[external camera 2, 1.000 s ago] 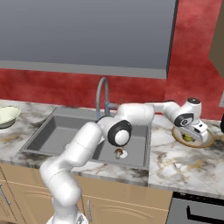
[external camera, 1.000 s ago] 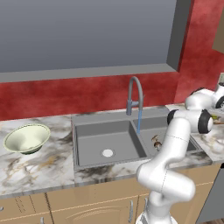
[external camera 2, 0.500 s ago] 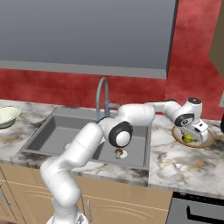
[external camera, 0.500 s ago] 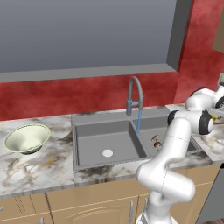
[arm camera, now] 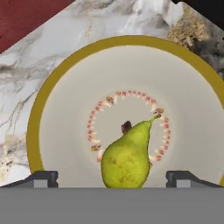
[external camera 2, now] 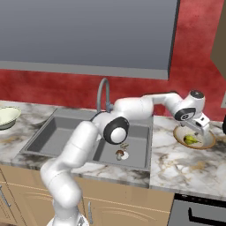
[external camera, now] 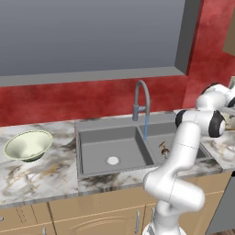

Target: Pick the mushrooms from the sink and place them in one bowl. Place the pear in the other bowl. Then turn off the sink faucet.

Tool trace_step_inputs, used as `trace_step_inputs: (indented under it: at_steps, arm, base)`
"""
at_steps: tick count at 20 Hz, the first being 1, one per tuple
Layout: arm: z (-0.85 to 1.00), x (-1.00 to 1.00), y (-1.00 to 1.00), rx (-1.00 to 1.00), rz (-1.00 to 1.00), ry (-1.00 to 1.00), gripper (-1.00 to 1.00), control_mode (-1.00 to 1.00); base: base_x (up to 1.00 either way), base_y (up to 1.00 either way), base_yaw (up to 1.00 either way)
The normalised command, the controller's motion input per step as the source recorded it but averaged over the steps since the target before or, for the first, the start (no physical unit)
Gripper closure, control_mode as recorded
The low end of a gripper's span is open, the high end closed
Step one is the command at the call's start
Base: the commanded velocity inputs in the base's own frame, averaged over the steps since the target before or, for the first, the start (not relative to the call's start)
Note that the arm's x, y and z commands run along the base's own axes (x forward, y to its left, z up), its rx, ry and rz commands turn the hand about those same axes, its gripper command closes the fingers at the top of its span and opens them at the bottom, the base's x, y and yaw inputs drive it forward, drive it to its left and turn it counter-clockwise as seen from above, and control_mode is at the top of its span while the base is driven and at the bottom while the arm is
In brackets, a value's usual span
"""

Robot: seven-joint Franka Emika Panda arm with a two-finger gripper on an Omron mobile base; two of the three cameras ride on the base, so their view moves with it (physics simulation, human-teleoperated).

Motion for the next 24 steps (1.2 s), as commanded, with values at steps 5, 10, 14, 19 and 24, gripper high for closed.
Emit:
trace_step_inputs:
  at_steps: [5,10,14,19,24]
  arm:
    - [0.10,-0.44,0.85,-0.09,0.00,-0.06,-1.00,-1.00]
    - [0.00,-0.54,1.00,-0.12,0.03,-0.01,-1.00,-1.00]
    - [0.00,-0.50,1.00,-0.12,0.05,0.00,-1.00,-1.00]
    - [0.01,-0.38,1.00,-0.10,0.08,0.00,-1.00,-1.00]
    - [0.03,-0.08,1.00,-0.04,0.10,0.01,-1.00,-1.00]
  base:
    - [0.00,0.00,0.00]
    - [0.00,0.00,0.00]
    - [0.00,0.00,0.00]
    - [0.00,0.00,0.00]
    - [0.00,0.00,0.00]
